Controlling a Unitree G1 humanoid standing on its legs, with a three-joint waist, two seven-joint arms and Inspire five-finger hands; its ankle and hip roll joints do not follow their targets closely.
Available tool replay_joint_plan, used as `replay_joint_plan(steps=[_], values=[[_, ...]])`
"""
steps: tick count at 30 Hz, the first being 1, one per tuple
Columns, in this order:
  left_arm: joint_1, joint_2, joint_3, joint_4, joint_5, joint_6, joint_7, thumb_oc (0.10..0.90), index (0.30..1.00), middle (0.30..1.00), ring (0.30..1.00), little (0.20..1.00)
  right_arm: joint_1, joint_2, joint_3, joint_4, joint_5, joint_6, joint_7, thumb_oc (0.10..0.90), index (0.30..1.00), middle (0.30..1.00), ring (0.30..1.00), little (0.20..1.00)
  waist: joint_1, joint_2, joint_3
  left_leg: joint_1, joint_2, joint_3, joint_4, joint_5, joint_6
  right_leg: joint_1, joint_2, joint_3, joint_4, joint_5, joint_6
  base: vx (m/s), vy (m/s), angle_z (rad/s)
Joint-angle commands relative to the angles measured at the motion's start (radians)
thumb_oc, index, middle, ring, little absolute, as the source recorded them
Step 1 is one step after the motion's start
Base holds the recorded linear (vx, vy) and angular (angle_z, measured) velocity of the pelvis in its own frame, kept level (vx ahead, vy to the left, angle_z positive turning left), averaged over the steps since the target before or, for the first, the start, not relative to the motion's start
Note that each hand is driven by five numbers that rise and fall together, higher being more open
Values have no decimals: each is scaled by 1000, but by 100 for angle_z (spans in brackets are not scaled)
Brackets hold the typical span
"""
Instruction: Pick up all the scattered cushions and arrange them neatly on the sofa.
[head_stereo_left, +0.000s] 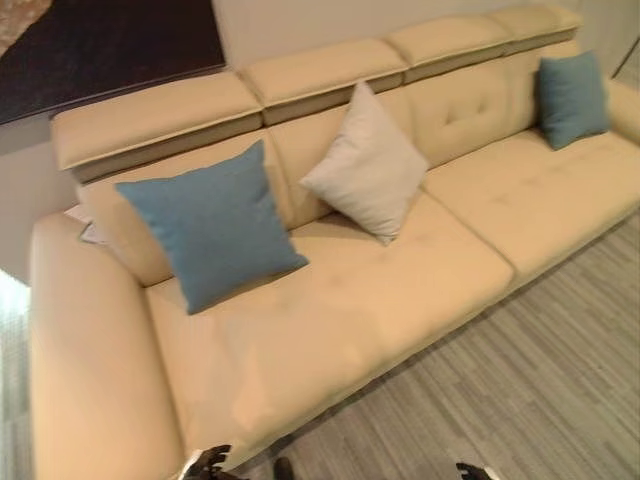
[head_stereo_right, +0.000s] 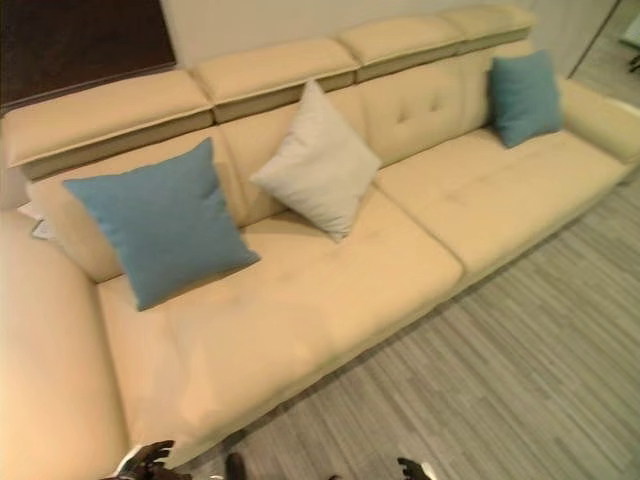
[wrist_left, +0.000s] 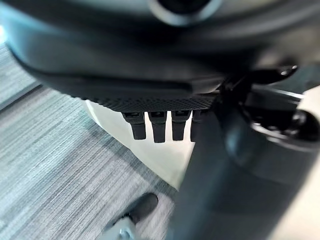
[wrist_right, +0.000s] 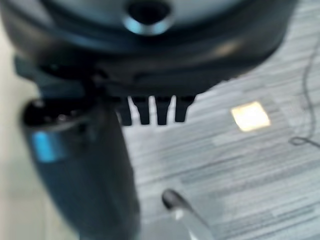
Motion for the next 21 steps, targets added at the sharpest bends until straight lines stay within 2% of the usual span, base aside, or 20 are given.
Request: replay_joint_plan(steps=[1,4,5,6,9,13,17,19,20,21], values=[[-73,-33,32,17,1,-27,9,800,900,900,900,900,-56,-3,-1,-17,40,-31,-23,800,900,900,900,900,-32,-25,3,-78,-90,-96,68,-111,-16,21,22,16,-108,84,32,-19,-239,-57],[-88,-49,8,3,0,-26,7,800,900,900,900,900,-52,-8,-8,-12,58,-33,-28,800,900,900,900,900,-49,-30,31,-102,-65,-89,173,-135,-28,39,41,29,-131,80,12,-31,-169,-14],[-99,-59,-6,-3,-5,-27,5,800,900,900,900,900,-54,-10,-3,2,60,-29,-28,800,900,900,900,900,-46,-35,43,-130,-85,-140,224,-141,-30,39,51,52,-138,83,2,-27,-113,-28],[-99,-59,-6,-3,-5,-27,5,800,900,900,900,900,-54,-10,-4,2,60,-29,-28,800,900,900,900,900,-47,-36,41,-133,-86,-140,222,-138,-30,36,50,51,-138,84,2,-13,-96,-41],[-104,-70,-16,-11,-10,-29,6,800,900,900,900,900,-45,-16,0,27,53,-27,-40,800,900,900,900,900,-30,-40,39,-157,-175,-267,190,-142,-20,45,75,101,-154,94,3,82,-63,-54],[-113,-74,-23,-8,-9,-27,7,800,900,900,900,900,-48,-23,12,53,39,-22,-45,800,900,900,900,900,-10,-33,36,-203,-230,-326,169,-106,-20,55,113,168,-162,93,3,113,-7,-68],[-85,-70,-3,5,11,-20,5,800,900,900,900,900,-36,-21,25,60,7,-20,-41,800,900,900,900,900,4,-30,13,-151,-218,-323,127,-106,3,74,120,205,-150,65,12,157,62,-112],[-73,-64,8,10,8,-18,2,800,900,900,900,900,-38,-18,32,52,-3,-22,-33,800,900,900,900,900,21,-30,13,-135,-210,-305,118,-111,17,56,113,208,-79,60,24,97,81,-75],[-74,-52,15,4,2,-16,1,800,900,900,900,900,-54,-17,48,39,-10,-22,-27,800,900,900,900,900,29,-25,34,-117,-196,-289,118,-117,37,-19,109,214,68,90,50,56,61,-93],[-74,-52,15,4,2,-16,1,800,900,900,900,900,-55,-17,48,39,-10,-22,-27,800,900,900,900,900,30,-25,33,-118,-196,-287,118,-117,38,-22,108,216,72,88,50,33,56,-103]])
